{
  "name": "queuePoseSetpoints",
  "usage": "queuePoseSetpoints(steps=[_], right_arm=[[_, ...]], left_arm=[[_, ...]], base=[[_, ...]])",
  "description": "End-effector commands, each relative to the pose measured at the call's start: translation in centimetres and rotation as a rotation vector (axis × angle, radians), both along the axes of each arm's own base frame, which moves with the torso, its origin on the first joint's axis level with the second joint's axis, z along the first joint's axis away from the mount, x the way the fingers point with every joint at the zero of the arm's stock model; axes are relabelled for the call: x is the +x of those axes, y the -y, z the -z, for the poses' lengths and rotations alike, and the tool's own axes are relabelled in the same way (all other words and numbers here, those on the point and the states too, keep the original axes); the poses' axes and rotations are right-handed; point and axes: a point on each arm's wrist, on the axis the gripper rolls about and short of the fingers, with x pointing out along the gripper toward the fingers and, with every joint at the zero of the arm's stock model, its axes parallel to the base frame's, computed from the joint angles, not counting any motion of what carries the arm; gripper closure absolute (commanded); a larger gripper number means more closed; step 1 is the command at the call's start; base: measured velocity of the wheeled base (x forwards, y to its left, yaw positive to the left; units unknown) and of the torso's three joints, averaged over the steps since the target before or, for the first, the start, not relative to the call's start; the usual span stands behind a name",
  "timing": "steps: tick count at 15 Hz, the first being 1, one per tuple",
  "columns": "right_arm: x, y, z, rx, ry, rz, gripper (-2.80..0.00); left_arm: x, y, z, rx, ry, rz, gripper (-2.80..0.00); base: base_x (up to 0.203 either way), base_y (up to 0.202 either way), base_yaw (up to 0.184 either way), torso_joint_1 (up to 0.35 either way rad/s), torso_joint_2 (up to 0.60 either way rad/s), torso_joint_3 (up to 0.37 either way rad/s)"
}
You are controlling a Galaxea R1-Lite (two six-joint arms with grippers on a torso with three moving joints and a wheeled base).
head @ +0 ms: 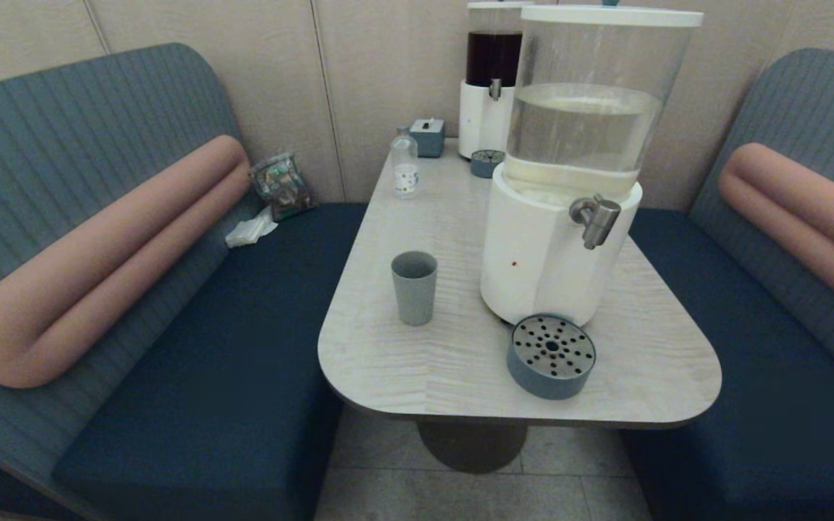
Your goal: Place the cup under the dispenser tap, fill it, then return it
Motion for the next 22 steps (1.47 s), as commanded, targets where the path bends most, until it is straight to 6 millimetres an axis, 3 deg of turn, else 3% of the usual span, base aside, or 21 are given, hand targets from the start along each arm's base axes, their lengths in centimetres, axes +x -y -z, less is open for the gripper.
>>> queuePoseSetpoints(steps=[1, 22], right_arm=[[0.00, 0.00, 0.00, 0.000, 0.000, 0.000, 0.00], [-0.01, 0.00, 0.00, 0.000, 0.002, 0.000, 0.00]], left_arm=[[0.03, 0.00, 0.03, -0.001, -0.004, -0.001, 0.00], [0.03, 0.00, 0.04, -0.001, -0.004, -0.002, 0.00]], base=[[0.000, 0.000, 0.000, 0.000, 0.00, 0.000], [0.000, 0.000, 0.000, 0.000, 0.00, 0.000]])
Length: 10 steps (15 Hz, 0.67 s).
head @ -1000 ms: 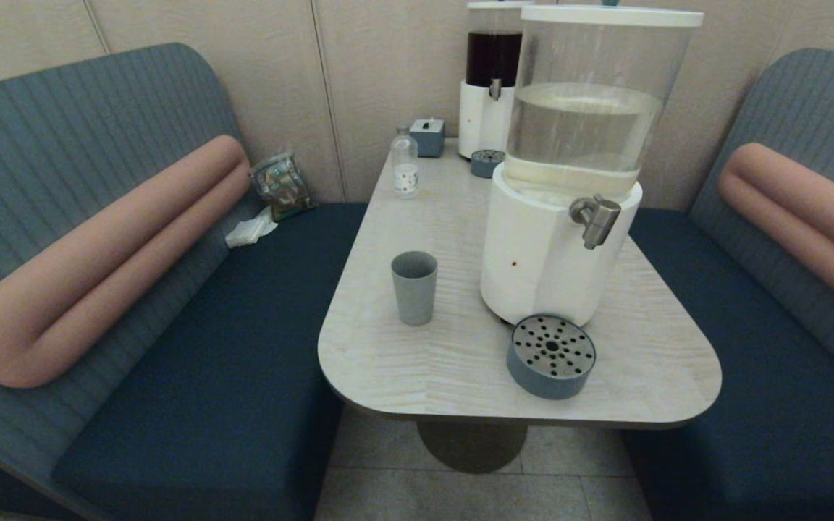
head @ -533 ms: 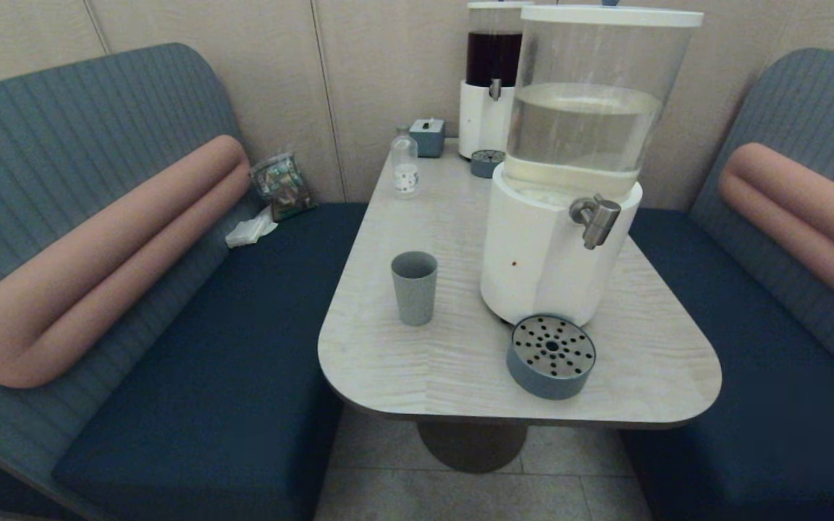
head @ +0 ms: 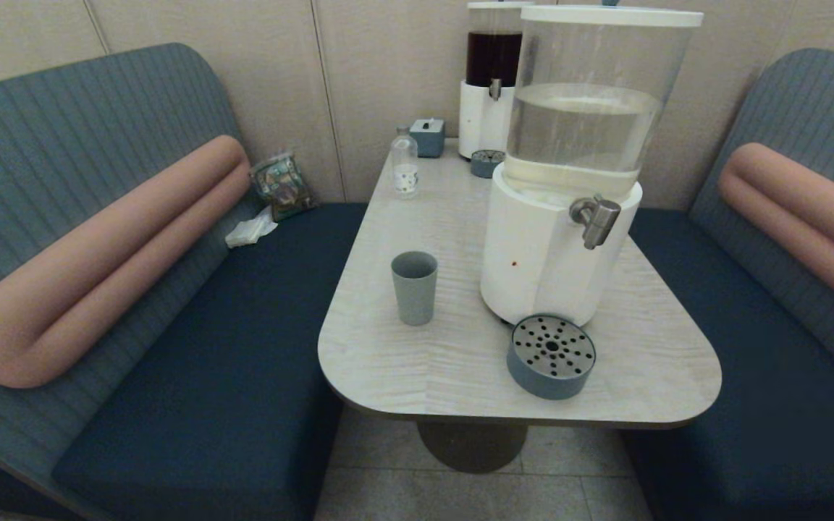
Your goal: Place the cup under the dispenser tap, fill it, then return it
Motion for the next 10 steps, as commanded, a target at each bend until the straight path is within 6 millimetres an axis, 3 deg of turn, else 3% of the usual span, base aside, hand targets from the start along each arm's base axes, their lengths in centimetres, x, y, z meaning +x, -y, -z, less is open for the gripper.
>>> queuePoseSetpoints(steps=[1, 10], right_arm=[[0.01, 0.00, 0.00, 0.000, 0.000, 0.000, 0.00], [0.00, 0.00, 0.00, 0.000, 0.001, 0.000, 0.00]], left_arm=[[0.02, 0.00, 0.04, -0.001, -0.003, -0.001, 0.00], [0.02, 0.00, 0.04, -0.001, -0.003, -0.001, 0.00]], base=[[0.000, 0.000, 0.000, 0.000, 0.00, 0.000], [0.000, 0.000, 0.000, 0.000, 0.00, 0.000]])
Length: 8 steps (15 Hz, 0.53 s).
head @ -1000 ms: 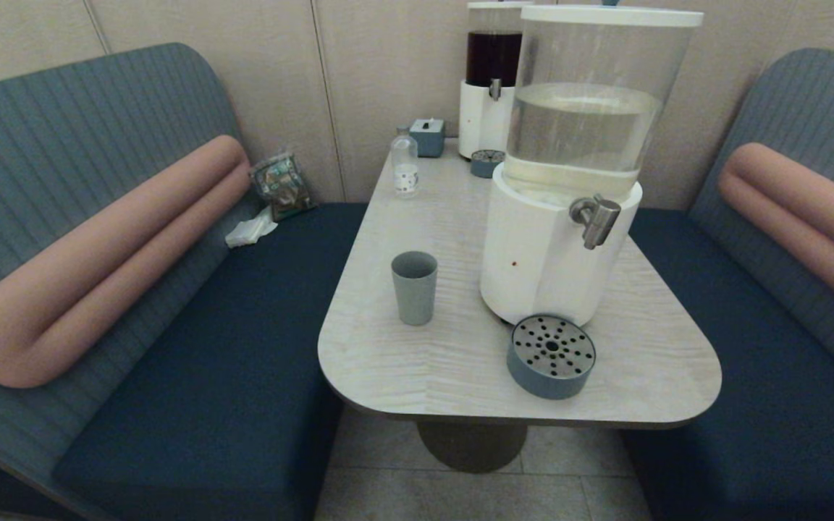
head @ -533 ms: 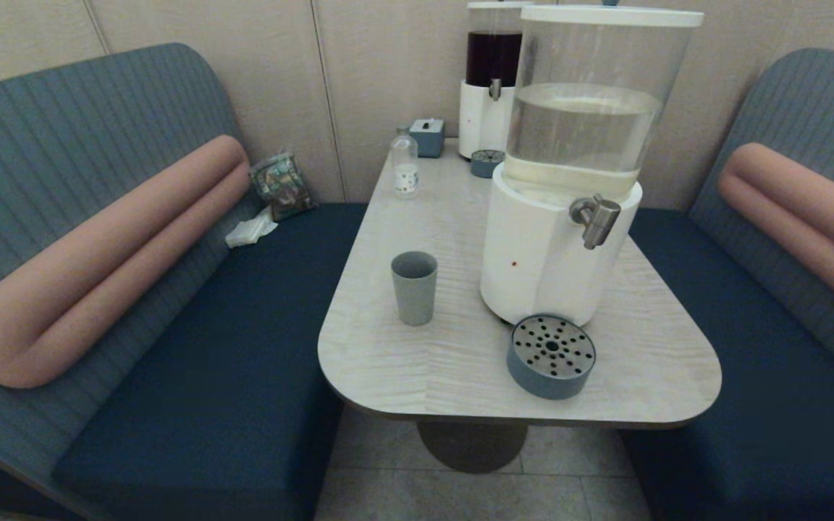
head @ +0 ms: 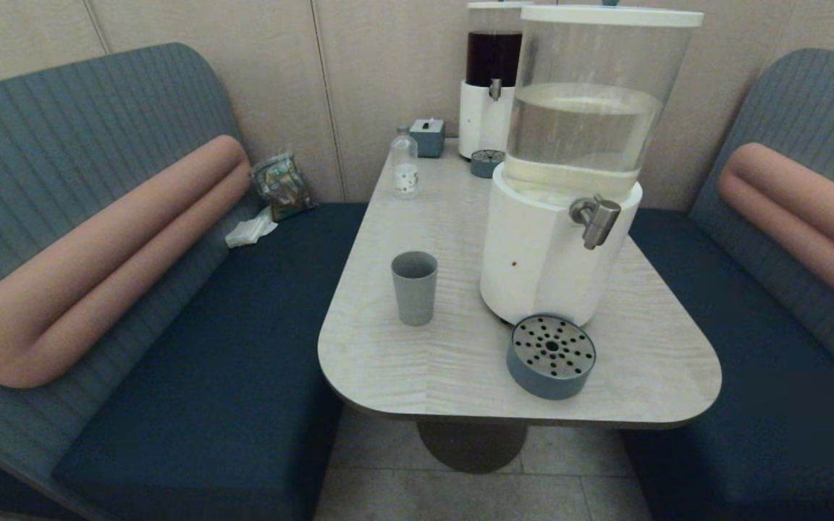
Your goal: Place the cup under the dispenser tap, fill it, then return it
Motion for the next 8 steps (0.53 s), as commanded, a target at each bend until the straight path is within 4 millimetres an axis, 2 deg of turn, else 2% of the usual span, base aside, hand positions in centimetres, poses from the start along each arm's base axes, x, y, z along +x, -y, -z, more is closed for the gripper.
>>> queuePoseSetpoints(steps=[1, 8], right_arm=[[-0.01, 0.00, 0.00, 0.000, 0.001, 0.000, 0.00], [0.00, 0.00, 0.00, 0.000, 0.001, 0.000, 0.00]], left_arm=[[0.02, 0.00, 0.04, -0.001, -0.003, -0.001, 0.00], [0.03, 0.00, 0.04, -0.001, -0.004, -0.001, 0.00]], base=[[0.000, 0.000, 0.000, 0.000, 0.00, 0.000], [0.000, 0.000, 0.000, 0.000, 0.00, 0.000]])
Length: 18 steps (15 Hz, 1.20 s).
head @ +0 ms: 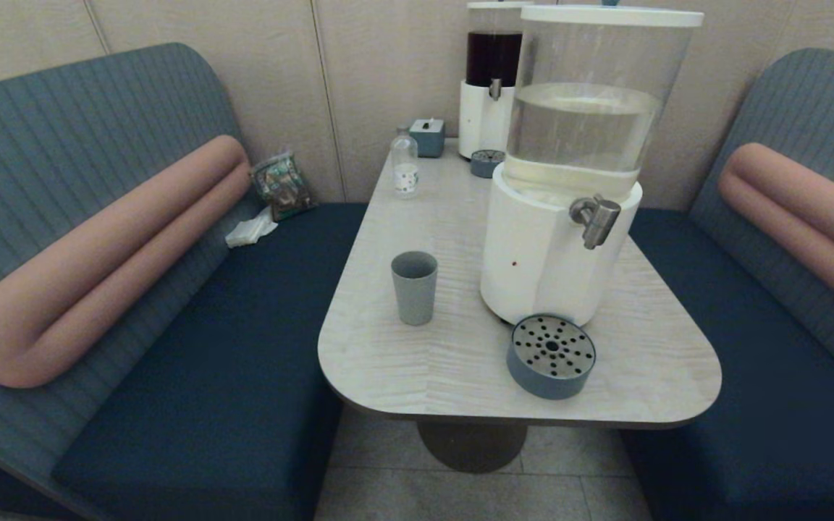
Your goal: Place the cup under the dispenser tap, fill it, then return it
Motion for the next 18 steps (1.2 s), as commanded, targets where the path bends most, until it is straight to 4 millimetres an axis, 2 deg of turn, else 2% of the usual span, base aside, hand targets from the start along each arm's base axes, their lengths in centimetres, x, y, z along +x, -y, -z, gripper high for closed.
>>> queuePoseSetpoints(steps=[1, 18], right_arm=[[0.00, 0.00, -0.01, 0.000, 0.001, 0.000, 0.00], [-0.01, 0.00, -0.01, 0.000, 0.002, 0.000, 0.00]], left_arm=[[0.02, 0.00, 0.04, -0.001, -0.003, -0.001, 0.00], [0.02, 0.00, 0.04, -0.001, -0.003, -0.001, 0.00]], base=[[0.000, 0.000, 0.000, 0.000, 0.00, 0.000], [0.000, 0.000, 0.000, 0.000, 0.00, 0.000]])
